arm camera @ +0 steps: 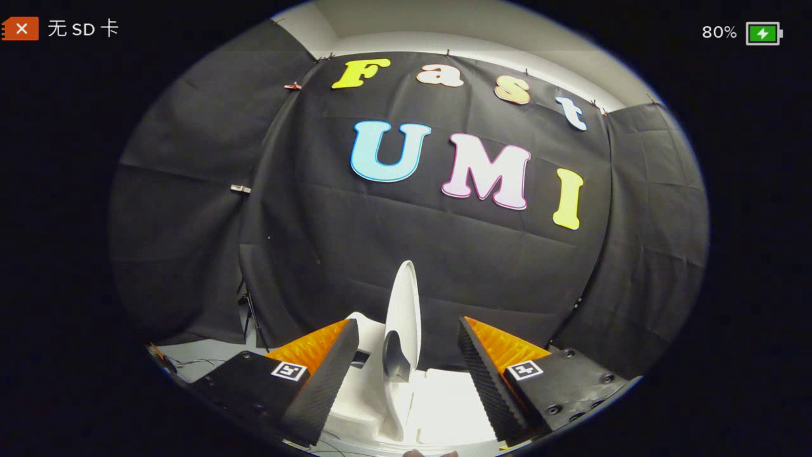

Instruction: Open the toilet lid.

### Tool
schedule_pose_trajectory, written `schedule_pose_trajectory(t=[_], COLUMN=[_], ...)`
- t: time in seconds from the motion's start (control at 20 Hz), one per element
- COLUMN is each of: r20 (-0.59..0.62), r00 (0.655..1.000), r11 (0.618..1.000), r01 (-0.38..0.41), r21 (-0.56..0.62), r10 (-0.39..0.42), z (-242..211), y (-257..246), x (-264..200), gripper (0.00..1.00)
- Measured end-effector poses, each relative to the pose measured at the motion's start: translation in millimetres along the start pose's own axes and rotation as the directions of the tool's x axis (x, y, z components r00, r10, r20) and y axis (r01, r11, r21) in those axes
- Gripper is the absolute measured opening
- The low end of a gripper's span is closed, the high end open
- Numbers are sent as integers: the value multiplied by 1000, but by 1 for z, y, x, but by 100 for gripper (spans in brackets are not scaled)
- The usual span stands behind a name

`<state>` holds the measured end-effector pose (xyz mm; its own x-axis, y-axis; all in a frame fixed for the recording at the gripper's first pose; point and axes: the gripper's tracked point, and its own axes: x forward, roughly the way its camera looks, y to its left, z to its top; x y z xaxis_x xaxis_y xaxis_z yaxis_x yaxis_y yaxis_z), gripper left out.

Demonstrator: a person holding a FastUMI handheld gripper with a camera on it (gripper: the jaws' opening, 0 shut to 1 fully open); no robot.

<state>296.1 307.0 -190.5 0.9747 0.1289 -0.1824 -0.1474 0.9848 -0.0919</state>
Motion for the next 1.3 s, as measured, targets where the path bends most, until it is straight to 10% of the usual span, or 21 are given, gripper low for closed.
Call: schedule_pose_trajectory(t=[1.3], r20=[50], r00=[993], r11=[984], r01=[100], r21=[146], r10=[-108], z=[91], y=[-133], x=[-149], gripper=[98])
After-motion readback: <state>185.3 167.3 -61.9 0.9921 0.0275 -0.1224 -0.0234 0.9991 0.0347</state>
